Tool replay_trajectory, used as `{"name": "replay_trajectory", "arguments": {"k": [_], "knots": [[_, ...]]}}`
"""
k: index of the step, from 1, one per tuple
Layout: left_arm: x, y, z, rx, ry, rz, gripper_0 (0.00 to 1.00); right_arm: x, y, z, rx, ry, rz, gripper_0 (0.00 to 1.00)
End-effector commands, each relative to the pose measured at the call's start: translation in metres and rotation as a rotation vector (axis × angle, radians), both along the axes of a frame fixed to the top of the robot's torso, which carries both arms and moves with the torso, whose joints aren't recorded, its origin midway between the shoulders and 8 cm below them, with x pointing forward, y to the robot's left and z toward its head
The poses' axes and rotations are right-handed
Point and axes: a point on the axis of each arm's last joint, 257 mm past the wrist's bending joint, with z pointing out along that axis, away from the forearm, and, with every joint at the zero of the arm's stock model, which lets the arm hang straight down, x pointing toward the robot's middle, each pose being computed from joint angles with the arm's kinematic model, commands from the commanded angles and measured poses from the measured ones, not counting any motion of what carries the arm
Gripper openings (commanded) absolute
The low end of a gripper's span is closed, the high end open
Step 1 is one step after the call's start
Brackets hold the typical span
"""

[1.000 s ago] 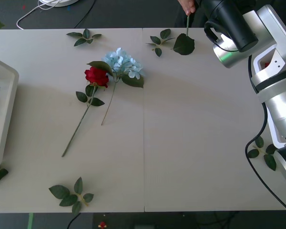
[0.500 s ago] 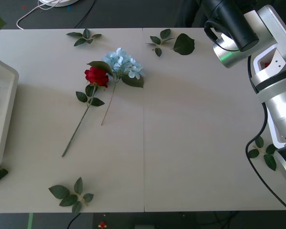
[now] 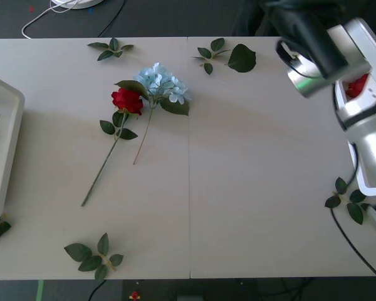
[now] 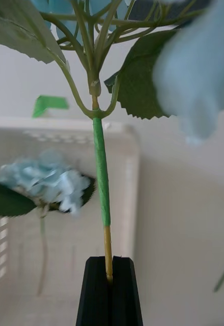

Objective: Place the red flowers into the right box and the blue flowers into the left box. If a person shows an open palm, hand one flower to the person first, then continue sorting.

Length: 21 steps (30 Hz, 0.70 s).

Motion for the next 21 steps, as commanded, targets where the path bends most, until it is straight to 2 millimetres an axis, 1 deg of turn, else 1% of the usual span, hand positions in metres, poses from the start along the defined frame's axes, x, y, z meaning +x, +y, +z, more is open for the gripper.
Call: {"name": "replay_trajectory", "arguments": {"k": [1,2,4,6,7,8,9,10,13,14,16,18,19,21], "knots": [[-0.043,0.038,-0.008,0.080,0.025,-0.043,0.00,-0.011,-0.028,-0.022,0.043,0.089,0.051,1.00],[-0.047,0.040,-0.014,0.072,0.035,-0.041,0.00,-0.011,-0.029,-0.025,0.047,0.101,0.050,1.00],[-0.061,0.044,-0.034,0.044,0.061,-0.038,0.00,-0.010,-0.039,-0.042,0.058,0.161,0.022,1.00],[-0.071,0.048,-0.050,0.029,0.084,-0.035,0.00,-0.008,-0.046,-0.051,0.071,0.208,-0.005,1.00],[-0.075,0.050,-0.058,0.024,0.094,-0.032,0.00,-0.008,-0.047,-0.054,0.079,0.230,-0.014,1.00],[-0.080,0.055,-0.071,0.022,0.099,-0.027,0.00,-0.008,-0.049,-0.058,0.100,0.270,-0.029,1.00],[-0.082,0.057,-0.076,0.024,0.098,-0.022,0.00,-0.009,-0.048,-0.061,0.115,0.289,-0.034,1.00],[-0.084,0.061,-0.088,0.019,0.090,-0.016,0.00,-0.010,-0.046,-0.064,0.134,0.320,-0.049,1.00],[-0.078,0.070,-0.108,0.025,0.033,0.007,0.00,-0.018,-0.045,-0.070,0.173,0.404,-0.104,1.00],[-0.071,0.071,-0.114,0.030,0.003,0.009,0.00,-0.021,-0.045,-0.071,0.167,0.433,-0.126,1.00],[-0.062,0.075,-0.120,0.059,-0.022,0.019,0.00,-0.026,-0.044,-0.072,0.160,0.490,-0.139,1.00],[-0.052,0.079,-0.125,0.089,-0.047,0.034,0.00,-0.034,-0.046,-0.071,0.110,0.563,-0.142,1.00],[-0.050,0.081,-0.126,0.097,-0.053,0.038,0.00,-0.037,-0.047,-0.070,0.095,0.584,-0.135,1.00],[-0.043,0.084,-0.133,0.116,-0.077,0.055,0.00,-0.051,-0.051,-0.065,0.043,0.659,-0.087,1.00]]}}
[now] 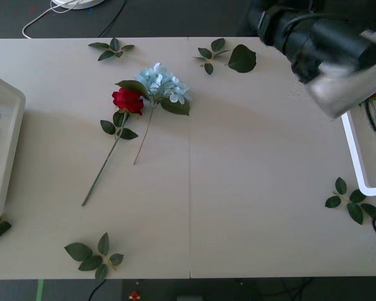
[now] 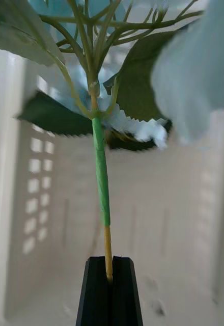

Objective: Place the red flowers into the right box and the blue flowers into the left box. If a person shows an open palm, hand one flower to the person first, then continue sorting.

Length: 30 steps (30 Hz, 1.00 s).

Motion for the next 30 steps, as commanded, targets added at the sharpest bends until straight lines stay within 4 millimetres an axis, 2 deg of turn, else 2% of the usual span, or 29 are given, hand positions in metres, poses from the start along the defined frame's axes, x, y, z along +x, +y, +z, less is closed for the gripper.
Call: {"name": "replay_trajectory", "arguments": {"k": [1,7,11,12,14,16,19,20,21,23,27,30], "knots": [[0.019,-0.001,-0.005,0.074,-0.040,-0.018,0.00,-0.022,-0.016,0.048,-0.071,0.002,0.083,1.00],[0.030,0.014,-0.036,0.143,-0.078,0.044,0.00,-0.068,-0.037,0.053,-0.127,0.079,0.262,1.00],[0.039,0.026,-0.058,0.197,-0.132,0.062,0.00,-0.110,-0.057,0.054,-0.154,0.074,0.411,1.00],[0.040,0.028,-0.059,0.202,-0.141,0.065,0.00,-0.115,-0.060,0.053,-0.154,0.074,0.432,1.00],[0.044,0.028,-0.064,0.212,-0.158,0.056,0.00,-0.138,-0.071,0.045,-0.177,0.082,0.504,1.00],[0.045,0.026,-0.063,0.212,-0.163,0.045,0.01,-0.151,-0.078,0.041,-0.194,0.082,0.536,1.00],[0.046,0.022,-0.064,0.204,-0.165,0.031,0.60,-0.176,-0.090,0.026,-0.237,0.093,0.606,1.00],[0.047,0.021,-0.063,0.203,-0.167,0.029,0.70,-0.182,-0.093,0.022,-0.250,0.095,0.622,1.00],[0.047,0.021,-0.064,0.208,-0.165,0.023,0.74,-0.186,-0.095,0.021,-0.256,0.092,0.630,1.00],[0.048,0.016,-0.060,0.222,-0.162,-0.022,0.91,-0.201,-0.099,0.014,-0.283,0.088,0.675,1.00],[0.048,0.001,-0.051,0.173,-0.145,-0.080,0.93,-0.216,-0.104,0.007,-0.321,0.067,0.724,1.00],[0.047,-0.017,-0.033,0.139,-0.135,-0.143,0.93,-0.229,-0.105,0.002,-0.343,0.038,0.765,1.00]]}}
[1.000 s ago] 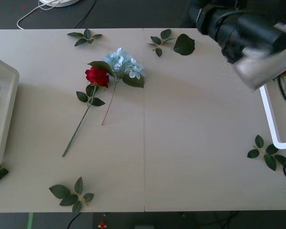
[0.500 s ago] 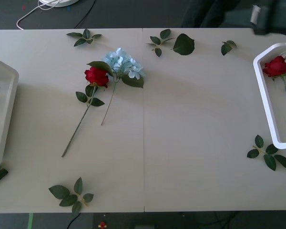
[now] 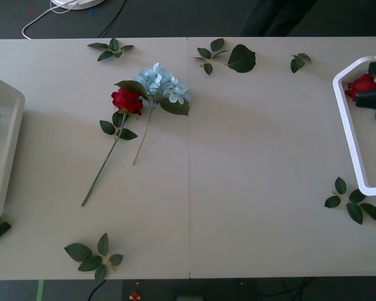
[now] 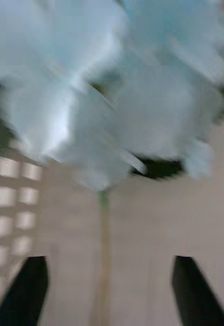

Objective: Place the red flowers into the right box and the blue flowers into the left box. If a person shows an open palm, hand one flower to the person first, then continue sorting.

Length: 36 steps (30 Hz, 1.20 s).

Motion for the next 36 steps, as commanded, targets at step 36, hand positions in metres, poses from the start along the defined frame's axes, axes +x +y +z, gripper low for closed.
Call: {"name": "replay_trajectory", "arguments": {"k": [36], "knots": [[0.073,-0.315,0.067,-0.073,0.324,-0.431,0.94,-0.051,0.013,-0.007,-0.029,-0.144,0.219,1.00]]}}
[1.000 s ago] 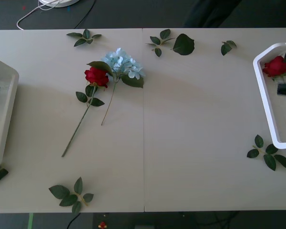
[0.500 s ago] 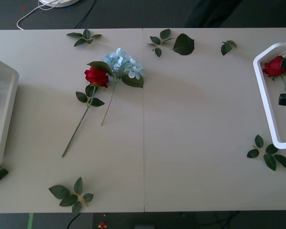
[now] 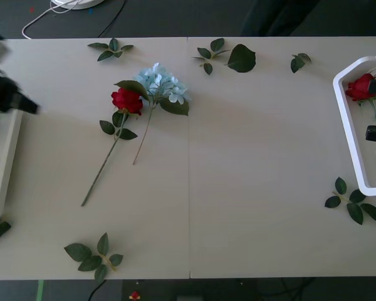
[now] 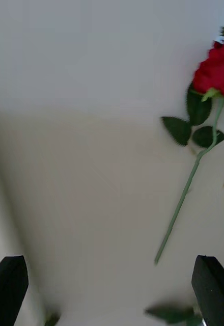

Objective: Place the red flowers into the right box and the blue flowers into the left box. If a person shows an open palm, hand one flower to the person first, then continue sorting.

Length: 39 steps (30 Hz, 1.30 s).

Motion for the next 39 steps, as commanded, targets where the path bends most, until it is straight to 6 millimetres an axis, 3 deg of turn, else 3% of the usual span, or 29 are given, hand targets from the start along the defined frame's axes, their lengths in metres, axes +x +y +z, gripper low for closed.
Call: {"name": "replay_trajectory", "arguments": {"k": [1,11,16,28,36,38,39], "knots": [[0.023,-0.051,-0.017,0.028,-0.053,-0.093,0.94,-0.006,0.003,0.001,-0.040,-0.003,0.021,1.00],[0.023,-0.129,-0.077,0.027,-0.028,-0.207,0.93,-0.006,0.003,0.001,-0.040,-0.003,0.021,1.00],[0.031,-0.153,-0.107,0.028,-0.047,-0.230,0.93,-0.006,0.003,0.001,-0.040,-0.003,0.021,1.00],[0.052,-0.153,-0.146,0.051,-0.060,-0.186,0.94,-0.006,0.003,0.001,-0.040,-0.003,0.021,1.00],[0.056,-0.162,-0.154,0.082,-0.097,-0.223,0.93,-0.006,0.003,0.001,-0.040,-0.003,0.021,1.00],[0.057,-0.162,-0.154,0.088,-0.102,-0.225,0.85,-0.006,0.003,0.001,-0.040,-0.003,0.021,1.00],[0.057,-0.162,-0.154,0.093,-0.104,-0.228,0.58,-0.006,0.003,0.001,-0.040,-0.003,0.021,1.00]]}}
